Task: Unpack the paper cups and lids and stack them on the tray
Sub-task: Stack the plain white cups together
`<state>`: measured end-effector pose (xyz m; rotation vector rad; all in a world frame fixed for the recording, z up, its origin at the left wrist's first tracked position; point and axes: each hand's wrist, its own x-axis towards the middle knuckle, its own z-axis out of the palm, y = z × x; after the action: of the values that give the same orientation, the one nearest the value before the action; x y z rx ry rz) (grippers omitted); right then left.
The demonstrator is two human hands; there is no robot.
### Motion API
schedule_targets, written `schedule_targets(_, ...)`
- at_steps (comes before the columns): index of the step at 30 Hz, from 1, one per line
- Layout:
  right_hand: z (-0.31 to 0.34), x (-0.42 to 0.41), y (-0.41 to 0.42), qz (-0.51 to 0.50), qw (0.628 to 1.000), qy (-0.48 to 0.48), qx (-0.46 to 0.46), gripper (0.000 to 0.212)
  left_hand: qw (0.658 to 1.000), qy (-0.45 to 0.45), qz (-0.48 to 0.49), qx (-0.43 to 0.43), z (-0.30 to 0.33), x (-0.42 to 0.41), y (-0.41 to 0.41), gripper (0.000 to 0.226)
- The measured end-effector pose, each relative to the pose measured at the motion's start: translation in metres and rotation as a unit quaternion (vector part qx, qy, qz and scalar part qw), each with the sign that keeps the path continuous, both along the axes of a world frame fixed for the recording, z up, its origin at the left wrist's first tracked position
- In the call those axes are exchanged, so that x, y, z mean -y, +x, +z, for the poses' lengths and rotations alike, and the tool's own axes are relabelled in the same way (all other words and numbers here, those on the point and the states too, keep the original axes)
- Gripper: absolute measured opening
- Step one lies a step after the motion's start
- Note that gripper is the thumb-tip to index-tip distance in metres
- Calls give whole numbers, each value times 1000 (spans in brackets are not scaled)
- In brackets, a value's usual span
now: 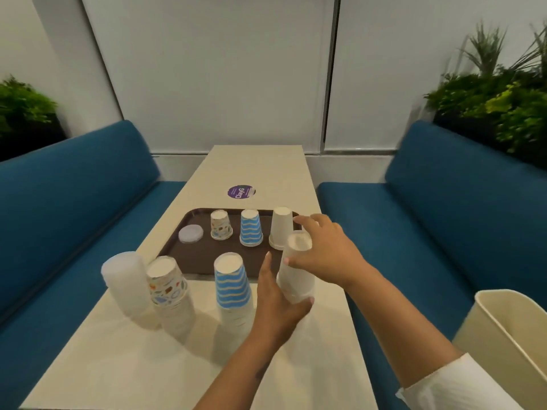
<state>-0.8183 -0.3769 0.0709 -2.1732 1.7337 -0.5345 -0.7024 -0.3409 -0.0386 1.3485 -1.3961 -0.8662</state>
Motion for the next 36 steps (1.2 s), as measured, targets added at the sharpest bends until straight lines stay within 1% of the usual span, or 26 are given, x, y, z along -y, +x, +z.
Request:
schedule_targets(2,-6,11,-1,10,1000,26,-2,82,999,50,9,1,-20,9,-4,127)
schedule_targets(4,-11,17,-1,13,999,40,23,78,997,72,13,2,-38,16,-5,134)
schedule_targets(7,-17,22,-1,19,996,45,70,71,996,85,9,-27,-54,24,-7,133)
schedule_targets(9,-18,23,-4,21,995,40,90,72,995,80,9,-51,-62,31,-7,127)
schedule_targets(13,-20,27,-7,15,993,36,109,73,996,61,28,-58,-68,38,-8,99)
schedule_targets(16,-18,29,-6,14,994,21,108,73,997,41,43,-57,-70,39,-10,92)
schedule_targets(19,-8,34,-9,10,990,-4,144,68,996,39,58,-63,-71,40,-12,82)
schedule_targets(21,0,39,-11,10,987,-11,159,66,995,37,53,-75,-70,40,-11,84)
schedule_targets(26,5,50,-13,6,983,1,184,64,994,25,50,-89,-63,40,-12,101)
schedule_targets(30,4,53,-14,7,981,5,194,61,994,-12,62,-89,-53,42,-16,100)
schedule_targets(33,7,54,-16,11,978,5,207,59,994,-13,58,-96,-51,46,-16,96)
schedule_targets(36,13,55,-17,11,976,-4,218,60,995,-8,34,-91,-50,46,-16,100)
